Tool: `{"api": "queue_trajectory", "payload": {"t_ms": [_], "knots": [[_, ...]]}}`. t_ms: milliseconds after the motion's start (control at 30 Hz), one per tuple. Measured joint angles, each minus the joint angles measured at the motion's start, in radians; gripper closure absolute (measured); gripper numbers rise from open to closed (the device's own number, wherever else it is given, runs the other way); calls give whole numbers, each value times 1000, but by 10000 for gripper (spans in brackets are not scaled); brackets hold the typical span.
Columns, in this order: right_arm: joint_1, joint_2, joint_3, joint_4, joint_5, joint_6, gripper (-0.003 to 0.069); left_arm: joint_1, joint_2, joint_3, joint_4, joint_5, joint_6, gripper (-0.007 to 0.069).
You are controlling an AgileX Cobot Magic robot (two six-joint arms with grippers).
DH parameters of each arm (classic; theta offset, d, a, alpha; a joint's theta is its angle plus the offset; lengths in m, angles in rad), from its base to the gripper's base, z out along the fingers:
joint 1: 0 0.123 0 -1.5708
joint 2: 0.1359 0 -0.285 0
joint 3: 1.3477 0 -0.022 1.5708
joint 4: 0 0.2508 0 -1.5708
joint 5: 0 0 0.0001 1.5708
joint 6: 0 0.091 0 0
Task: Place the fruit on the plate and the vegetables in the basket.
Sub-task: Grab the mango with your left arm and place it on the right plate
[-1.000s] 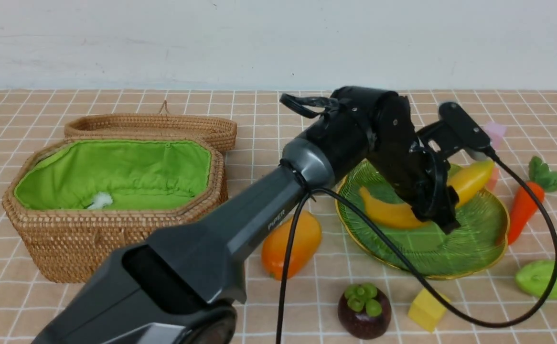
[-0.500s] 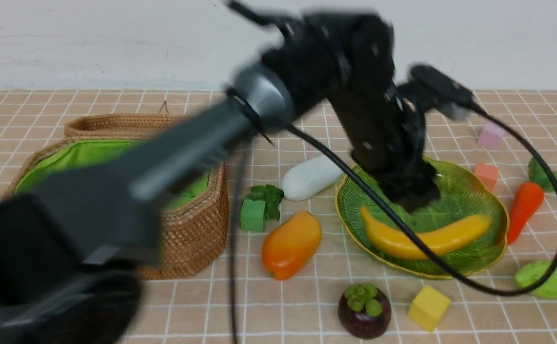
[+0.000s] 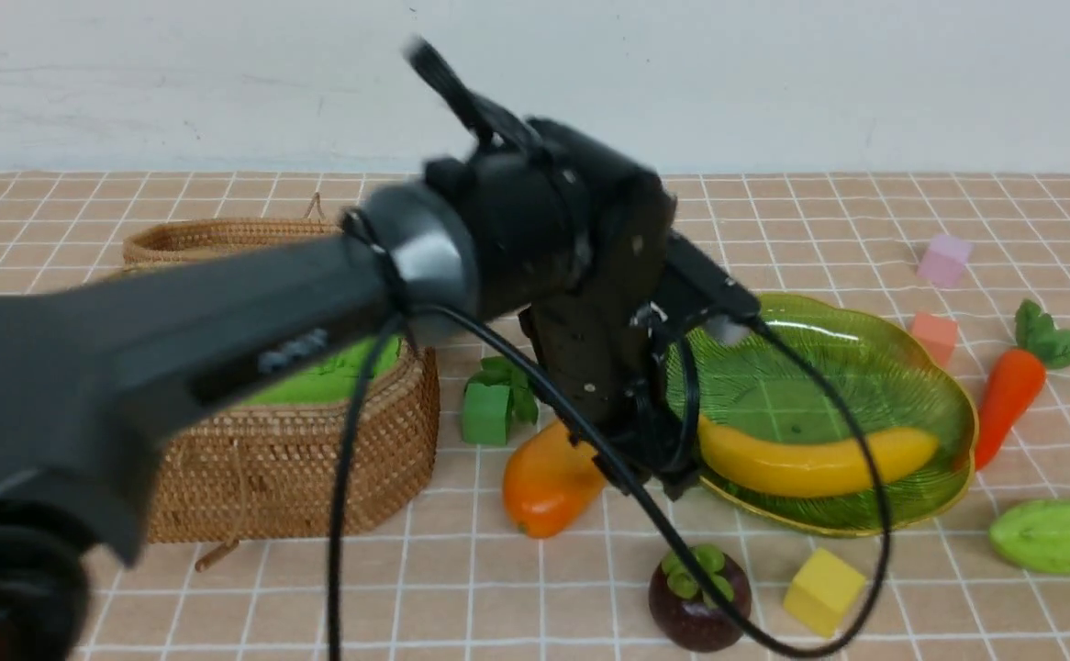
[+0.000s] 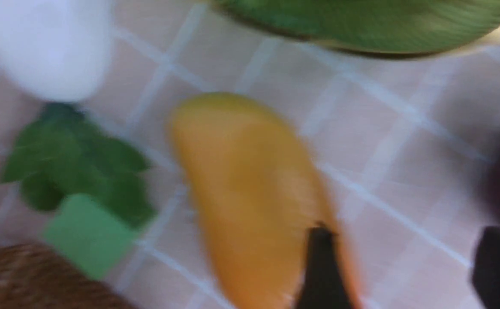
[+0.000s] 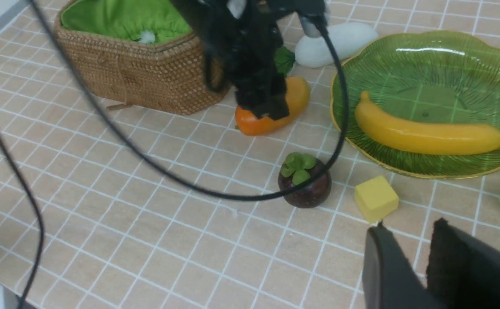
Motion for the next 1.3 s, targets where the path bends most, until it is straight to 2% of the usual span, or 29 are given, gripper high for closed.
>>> {"api": "queue_trajectory", "payload": {"t_ms": [33, 67, 200, 300, 433, 733, 800, 900, 933, 1033, 1233, 1300], "knots": [[0, 0, 0, 1, 0, 0, 479, 0, 3, -1, 9, -3, -6, 100], [0, 0, 0, 6, 3, 0, 479, 0, 32, -4, 80, -28, -57, 32], [0, 0, 0, 9, 17, 0, 477, 4, 89, -6, 143, -80, -103, -21], [0, 0, 0, 9, 23, 0, 477, 14, 130, -6, 138, -105, -109, -15], [0, 0, 0, 9, 24, 0, 477, 40, 159, -12, 91, -105, -119, 69], [0, 0, 0, -27, 7, 0, 476, 30, 132, -112, 93, -10, -118, 70], [0, 0, 0, -54, -17, 1, 476, 16, 104, -201, 37, -47, -118, 70], [0, 0, 0, -76, -52, 9, 476, 1, 106, -302, -125, -192, -77, 70], [0, 0, 0, -77, -56, 11, 476, 1, 109, -302, -135, -203, -72, 70], [0, 0, 0, -77, -60, 19, 476, -8, 189, -363, -271, -365, -5, 70], [0, 0, 0, -65, -24, 23, 473, -6, 336, -368, -303, -490, 46, 59], [0, 0, 0, -65, -16, 23, 472, -4, 364, -366, -301, -500, 51, 2]]}}
